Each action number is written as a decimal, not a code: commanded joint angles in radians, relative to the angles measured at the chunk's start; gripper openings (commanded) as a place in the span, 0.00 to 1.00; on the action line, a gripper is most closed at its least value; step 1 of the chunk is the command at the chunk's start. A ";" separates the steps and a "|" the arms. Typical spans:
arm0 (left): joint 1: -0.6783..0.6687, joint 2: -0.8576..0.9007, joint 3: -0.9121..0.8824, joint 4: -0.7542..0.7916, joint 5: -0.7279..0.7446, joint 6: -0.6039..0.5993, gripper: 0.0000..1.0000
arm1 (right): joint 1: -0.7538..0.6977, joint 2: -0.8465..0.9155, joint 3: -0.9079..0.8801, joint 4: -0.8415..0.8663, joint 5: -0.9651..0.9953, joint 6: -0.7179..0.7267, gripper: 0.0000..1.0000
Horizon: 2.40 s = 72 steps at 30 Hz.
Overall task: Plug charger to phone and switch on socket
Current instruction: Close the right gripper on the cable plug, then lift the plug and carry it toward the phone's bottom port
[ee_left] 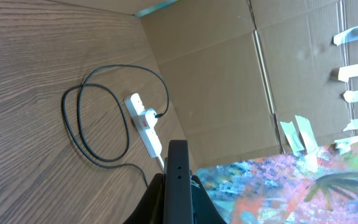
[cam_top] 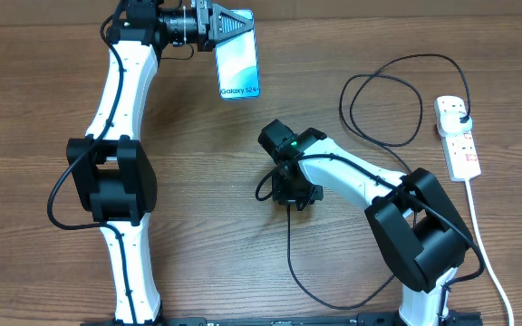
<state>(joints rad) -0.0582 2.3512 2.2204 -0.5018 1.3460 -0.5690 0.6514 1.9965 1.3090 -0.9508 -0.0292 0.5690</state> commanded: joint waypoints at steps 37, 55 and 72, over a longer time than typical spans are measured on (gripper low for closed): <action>0.052 -0.033 0.021 0.183 0.092 -0.137 0.04 | -0.064 0.039 0.035 0.095 -0.649 -0.226 0.04; 0.078 -0.033 0.021 0.528 0.105 -0.477 0.04 | -0.240 0.039 0.035 0.612 -1.314 -0.294 0.04; 0.076 -0.033 0.021 0.663 0.088 -0.625 0.04 | -0.253 0.039 0.035 1.452 -1.252 0.269 0.04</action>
<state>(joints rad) 0.0257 2.3512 2.2204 0.1551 1.4288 -1.1610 0.4061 2.0319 1.3296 0.4416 -1.3197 0.6712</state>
